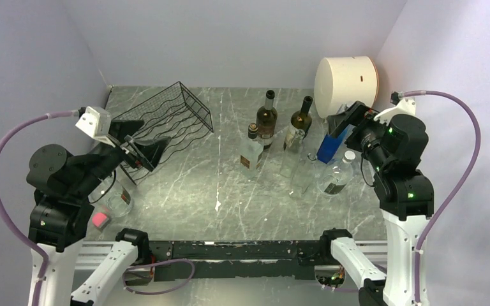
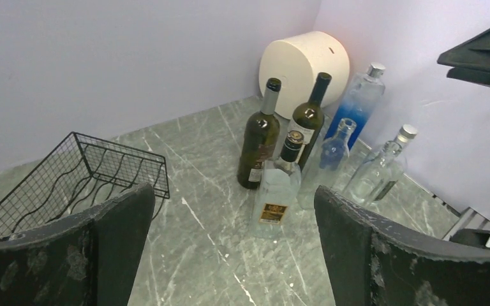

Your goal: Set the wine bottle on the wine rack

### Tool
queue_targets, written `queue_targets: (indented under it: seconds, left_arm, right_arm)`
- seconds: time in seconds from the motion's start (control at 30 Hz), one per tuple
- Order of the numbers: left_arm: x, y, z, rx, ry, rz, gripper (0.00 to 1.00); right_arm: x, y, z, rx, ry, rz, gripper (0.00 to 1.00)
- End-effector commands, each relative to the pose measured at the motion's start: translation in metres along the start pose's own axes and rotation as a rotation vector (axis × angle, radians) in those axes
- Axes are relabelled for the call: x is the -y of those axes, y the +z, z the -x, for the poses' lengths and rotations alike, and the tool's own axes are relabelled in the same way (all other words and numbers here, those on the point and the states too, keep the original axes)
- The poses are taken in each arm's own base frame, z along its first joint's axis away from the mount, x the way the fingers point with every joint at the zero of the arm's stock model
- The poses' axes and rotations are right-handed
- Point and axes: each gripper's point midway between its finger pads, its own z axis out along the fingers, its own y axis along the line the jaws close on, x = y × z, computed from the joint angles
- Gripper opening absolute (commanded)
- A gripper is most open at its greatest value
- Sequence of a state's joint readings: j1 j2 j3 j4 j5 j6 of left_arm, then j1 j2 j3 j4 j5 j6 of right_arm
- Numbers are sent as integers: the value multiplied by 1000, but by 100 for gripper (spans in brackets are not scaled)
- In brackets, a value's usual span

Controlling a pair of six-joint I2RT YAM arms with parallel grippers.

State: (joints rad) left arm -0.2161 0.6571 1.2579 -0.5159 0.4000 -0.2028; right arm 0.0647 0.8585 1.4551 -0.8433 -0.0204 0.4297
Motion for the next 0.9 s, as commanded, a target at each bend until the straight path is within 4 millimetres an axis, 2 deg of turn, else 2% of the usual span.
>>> queue_targets:
  seconds: [0.0, 0.07, 0.2, 0.33, 0.47, 0.6, 0.7, 0.87]
  left_arm:
    - [16, -5, 0, 28, -8, -82, 99]
    - [24, -8, -4, 24, 5, -132, 99]
    - [44, -14, -13, 24, 34, -263, 99]
    - [54, -17, -15, 25, 22, -324, 99]
    - [60, -14, -17, 24, -5, -372, 99]
    - [53, -2, -24, 13, -38, -365, 99]
    - [42, 9, -36, -3, -45, -335, 97]
    - [24, 30, -47, 20, -72, -291, 95]
  right_arm:
    - [4, -13, -5, -25, -13, -10, 95]
    - [8, -14, -7, -29, -24, -31, 96]
    - [4, -14, -16, -55, -79, 23, 97]
    - [-14, -8, -30, -104, -133, 154, 95]
    - [-46, -3, -42, -168, -171, 372, 90]
    - [-66, 6, -39, -179, -191, 496, 87]
    - [-65, 17, -30, -119, -198, 484, 86]
    - [-60, 40, -39, -143, -201, 458, 84]
